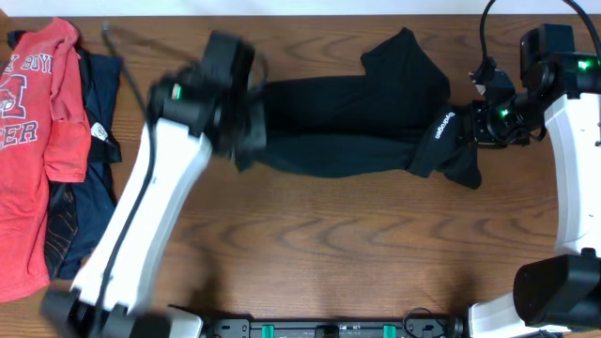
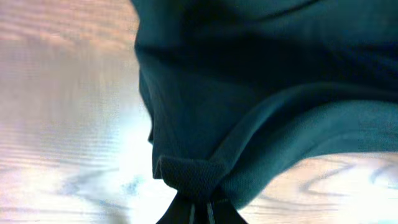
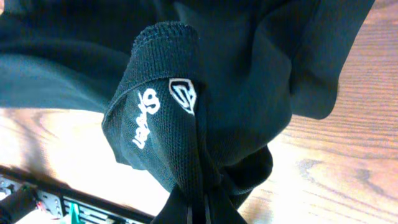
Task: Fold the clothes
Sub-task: 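Drag the shirt toward the near side with both grippers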
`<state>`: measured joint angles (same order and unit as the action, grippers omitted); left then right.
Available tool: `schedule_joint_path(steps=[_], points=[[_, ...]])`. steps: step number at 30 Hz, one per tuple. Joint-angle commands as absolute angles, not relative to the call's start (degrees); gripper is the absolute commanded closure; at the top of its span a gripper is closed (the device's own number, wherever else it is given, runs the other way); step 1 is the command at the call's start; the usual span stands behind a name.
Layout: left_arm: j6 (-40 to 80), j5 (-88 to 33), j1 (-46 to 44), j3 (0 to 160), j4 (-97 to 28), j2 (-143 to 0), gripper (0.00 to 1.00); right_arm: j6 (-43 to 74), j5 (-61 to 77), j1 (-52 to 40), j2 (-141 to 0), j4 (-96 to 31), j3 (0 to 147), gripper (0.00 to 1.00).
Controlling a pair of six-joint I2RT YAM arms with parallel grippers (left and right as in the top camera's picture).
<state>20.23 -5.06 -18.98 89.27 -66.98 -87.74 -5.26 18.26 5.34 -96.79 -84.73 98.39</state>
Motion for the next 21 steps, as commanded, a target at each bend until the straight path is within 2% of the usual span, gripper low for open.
schedule_joint_path(steps=[1, 6, 13, 21], points=[[23.1, -3.4, -18.7, 79.3, -64.8, -81.7, 0.94, -5.6, 19.5, 5.6, -96.1, -86.0, 98.3, 0.99], [23.9, -3.4, -18.7, 72.7, -63.3, -77.2, 0.94, -5.6, 19.9, 5.0, -96.0, -86.3, 95.3, 0.98], [25.3, -3.4, -18.7, 66.1, -61.3, -76.8, 0.94, -3.8, 19.9, 4.5, -92.8, -79.0, 81.1, 0.98], [26.2, -11.0, -18.7, 52.6, -52.4, -76.7, 0.94, -2.3, 19.8, 4.5, -91.0, -75.7, 69.1, 0.99]])
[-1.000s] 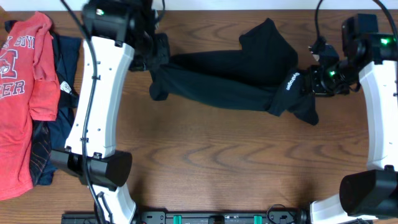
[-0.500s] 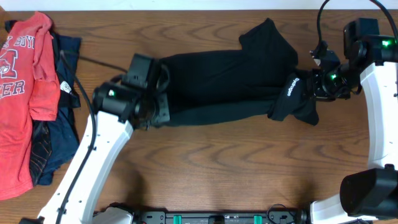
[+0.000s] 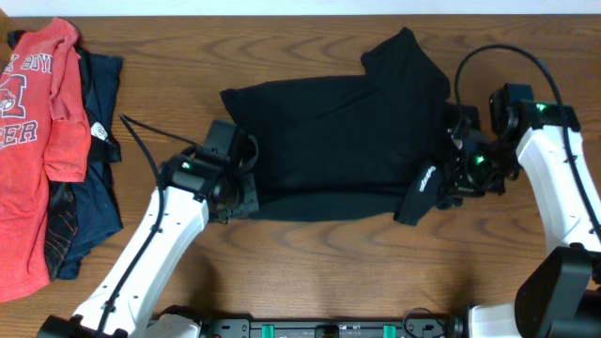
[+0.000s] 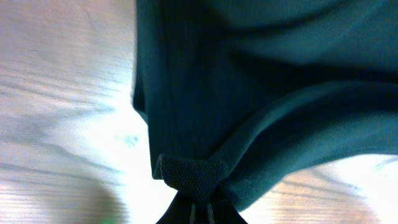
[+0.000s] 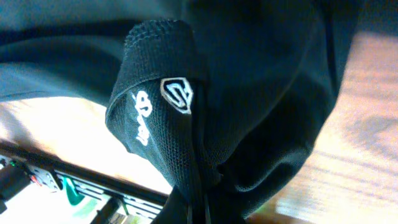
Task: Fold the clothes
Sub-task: 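Drag the shirt toward the near side with both grippers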
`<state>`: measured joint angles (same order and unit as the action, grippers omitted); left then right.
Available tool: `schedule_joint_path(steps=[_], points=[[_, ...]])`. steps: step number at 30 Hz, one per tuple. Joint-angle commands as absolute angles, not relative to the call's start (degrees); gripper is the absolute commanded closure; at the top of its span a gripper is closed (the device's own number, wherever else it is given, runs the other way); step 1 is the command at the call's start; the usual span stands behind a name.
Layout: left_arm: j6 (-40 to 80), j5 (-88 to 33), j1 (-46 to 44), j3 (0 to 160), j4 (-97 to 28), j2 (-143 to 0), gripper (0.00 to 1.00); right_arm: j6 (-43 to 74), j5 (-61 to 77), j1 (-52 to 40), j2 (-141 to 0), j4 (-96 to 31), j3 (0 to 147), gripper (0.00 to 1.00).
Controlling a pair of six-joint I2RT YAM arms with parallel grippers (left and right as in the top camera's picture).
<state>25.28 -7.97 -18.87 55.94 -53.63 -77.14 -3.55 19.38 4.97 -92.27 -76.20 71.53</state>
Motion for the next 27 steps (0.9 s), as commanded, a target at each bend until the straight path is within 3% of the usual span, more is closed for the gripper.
schedule_joint_path(steps=[1, 17, 18, 19, 22, 27], points=[[26.6, -11.0, -18.7, 51.5, -51.9, -76.7, 0.94, -1.8, 19.7, 4.5, -91.0, -75.2, 67.9, 0.99], [26.7, -11.2, -18.7, 49.8, -51.5, -76.7, 0.94, 6.3, 19.5, 4.5, -91.0, -66.7, 53.6, 0.99], [26.7, -11.2, -18.7, 49.8, -51.5, -76.7, 0.94, 6.9, 19.5, 4.5, -91.0, -66.5, 53.6, 0.95], [26.7, -11.2, -18.7, 49.8, -51.5, -76.7, 0.94, 7.1, 19.5, 4.5, -91.0, -66.4, 53.6, 0.76], [26.7, -11.2, -18.7, 49.8, -51.5, -76.7, 0.90, 9.3, 17.5, 4.6, -91.0, -65.8, 53.6, 0.41], [26.7, -11.2, -18.7, 49.8, -51.4, -76.7, 0.89, 11.0, 14.9, 6.3, -91.0, -65.4, 56.1, 0.31]])
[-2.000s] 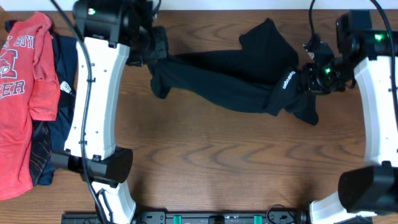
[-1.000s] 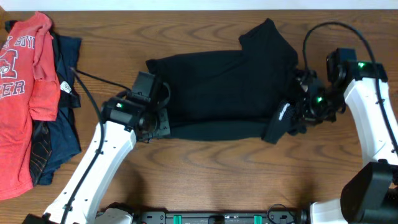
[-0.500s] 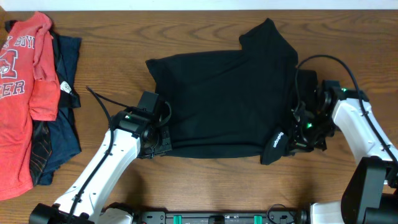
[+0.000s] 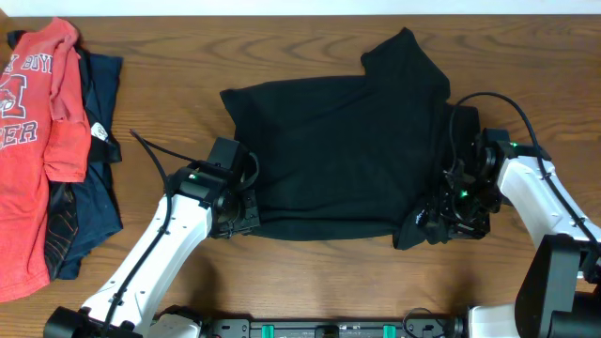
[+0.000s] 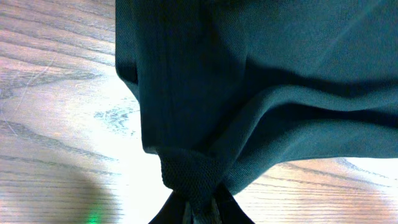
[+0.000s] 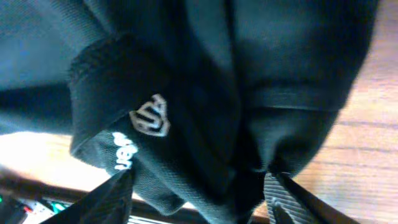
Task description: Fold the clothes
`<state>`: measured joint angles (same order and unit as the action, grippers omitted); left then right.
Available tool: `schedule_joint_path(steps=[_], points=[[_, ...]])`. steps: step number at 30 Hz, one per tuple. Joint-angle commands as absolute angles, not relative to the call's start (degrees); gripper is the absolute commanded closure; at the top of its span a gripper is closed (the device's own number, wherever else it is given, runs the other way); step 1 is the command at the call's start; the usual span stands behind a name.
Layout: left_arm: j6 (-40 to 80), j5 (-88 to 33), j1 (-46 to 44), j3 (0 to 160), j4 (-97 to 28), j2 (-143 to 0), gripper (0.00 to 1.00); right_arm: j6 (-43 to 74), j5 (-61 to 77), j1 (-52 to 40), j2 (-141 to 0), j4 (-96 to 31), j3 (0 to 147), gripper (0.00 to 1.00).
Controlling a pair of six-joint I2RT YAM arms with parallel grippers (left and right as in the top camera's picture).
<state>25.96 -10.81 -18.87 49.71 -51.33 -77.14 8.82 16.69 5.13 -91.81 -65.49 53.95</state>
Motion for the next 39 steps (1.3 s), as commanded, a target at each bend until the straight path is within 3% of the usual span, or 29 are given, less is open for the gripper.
schedule_joint_path(steps=[1, 5, 11, 17, 21, 25, 28, 39], points=[[26.7, -11.2, -18.7, 49.8, -51.3, -76.7, 0.88, 11.2, 14.8, 7.0, -91.0, -65.6, 57.4, 0.29], [26.7, -11.2, -18.7, 49.8, -50.8, -76.7, 0.83, 12.2, 14.5, 10.2, -91.0, -67.5, 64.1, 0.30], [26.7, -11.2, -18.7, 49.8, -49.7, -76.7, 0.46, 12.8, 14.8, 12.7, -91.0, -69.8, 72.5, 0.27], [26.9, -11.2, -18.7, 49.8, -44.9, -76.7, 0.15, 8.3, 15.9, 10.8, -91.1, -70.5, 72.1, 0.35], [26.7, -13.1, -18.7, 49.8, -42.6, -77.3, 0.11, 2.9, 19.2, 7.5, -91.1, -71.1, 70.3, 0.32], [26.7, -14.4, -18.7, 49.7, -41.3, -79.1, 0.10, -1.6, 23.9, 3.3, -91.1, -69.6, 69.6, 0.16], [26.7, -14.7, -18.7, 49.7, -41.3, -81.0, 0.10, -0.9, 24.0, 0.4, -91.1, -69.4, 69.2, 0.12], [26.6, -15.9, -18.7, 49.7, -39.7, -82.3, 0.10, 1.3, 25.1, -1.3, -91.1, -61.3, 57.3, 0.36]])
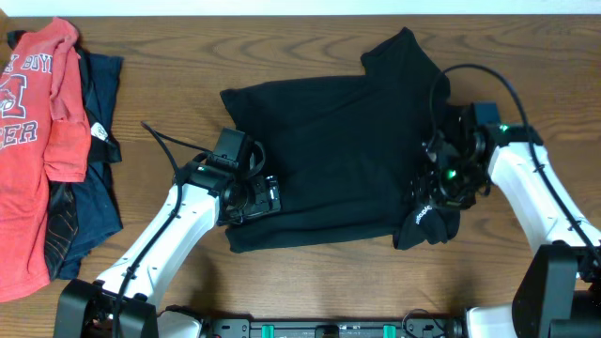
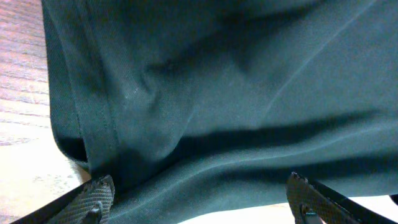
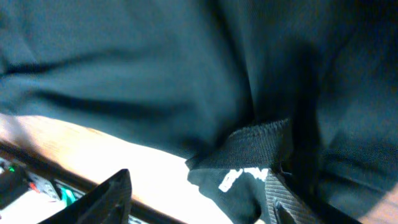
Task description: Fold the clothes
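Observation:
A black shirt lies folded on the wooden table, its near edge doubled over. One sleeve with white lettering sticks out at the lower right. My left gripper hovers open over the shirt's lower left corner; the left wrist view shows the black fabric between its wide-spread fingers. My right gripper stands open above the shirt's right edge, and the lettered cuff lies between its fingers, not clamped.
A red printed shirt and a navy garment lie piled at the table's left end. The table's front edge runs along the bottom, with the arm bases below it.
Both grippers have opened wider and lifted off the shirt's corners. The left has shifted right over the fabric; the right has moved up and left, leaving the lettered sleeve on the table.
Both grippers held the shirt's far corners, stretched in the air across the table. They then brought the edge toward the front, laying the shirt doubled over. The right opened first at the lower right, and now both are open, the shirt resting folded.

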`<state>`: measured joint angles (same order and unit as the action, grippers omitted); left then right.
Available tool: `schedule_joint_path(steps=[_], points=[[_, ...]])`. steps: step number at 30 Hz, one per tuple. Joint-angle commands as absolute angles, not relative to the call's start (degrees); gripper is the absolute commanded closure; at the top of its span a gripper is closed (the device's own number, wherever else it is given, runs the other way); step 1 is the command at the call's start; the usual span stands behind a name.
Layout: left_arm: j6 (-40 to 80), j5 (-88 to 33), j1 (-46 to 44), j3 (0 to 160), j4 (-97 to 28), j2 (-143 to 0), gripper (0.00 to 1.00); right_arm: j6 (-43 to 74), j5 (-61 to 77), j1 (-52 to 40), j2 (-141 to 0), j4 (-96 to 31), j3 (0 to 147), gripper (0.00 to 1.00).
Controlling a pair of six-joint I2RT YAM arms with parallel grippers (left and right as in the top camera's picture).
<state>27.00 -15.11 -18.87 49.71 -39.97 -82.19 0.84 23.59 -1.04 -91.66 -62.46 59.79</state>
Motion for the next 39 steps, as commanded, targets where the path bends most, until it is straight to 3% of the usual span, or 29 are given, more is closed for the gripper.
schedule_joint_path(steps=[1, 4, 9, 12, 19, 25, 39], points=[[26.7, -16.1, -18.7, 49.7, -39.6, -82.3, 0.10, 1.7, 25.1, -1.3, -91.1, -60.7, 56.6, 0.36], [26.7, -16.1, -18.7, 49.7, -39.5, -82.3, 0.10, 2.5, 24.8, -1.3, -91.1, -59.5, 55.1, 0.40], [26.7, -16.1, -18.7, 49.7, -39.7, -82.3, 0.10, 7.0, 22.2, -1.3, -91.1, -56.3, 52.6, 0.34], [26.6, -16.1, -18.7, 49.7, -39.8, -82.3, 0.10, 10.3, 20.7, -1.3, -91.1, -54.1, 50.9, 0.48], [26.7, -16.1, -18.7, 49.7, -39.8, -82.3, 0.10, 16.5, 16.3, -1.3, -91.1, -52.4, 50.4, 0.99], [26.7, -16.1, -18.7, 49.7, -39.8, -82.3, 0.10, 18.5, 16.3, 0.8, -90.9, -51.4, 53.0, 0.99], [26.7, -16.1, -18.7, 49.7, -39.7, -82.3, 0.10, 29.2, 9.0, 7.9, -83.0, -65.9, 63.9, 0.99]])
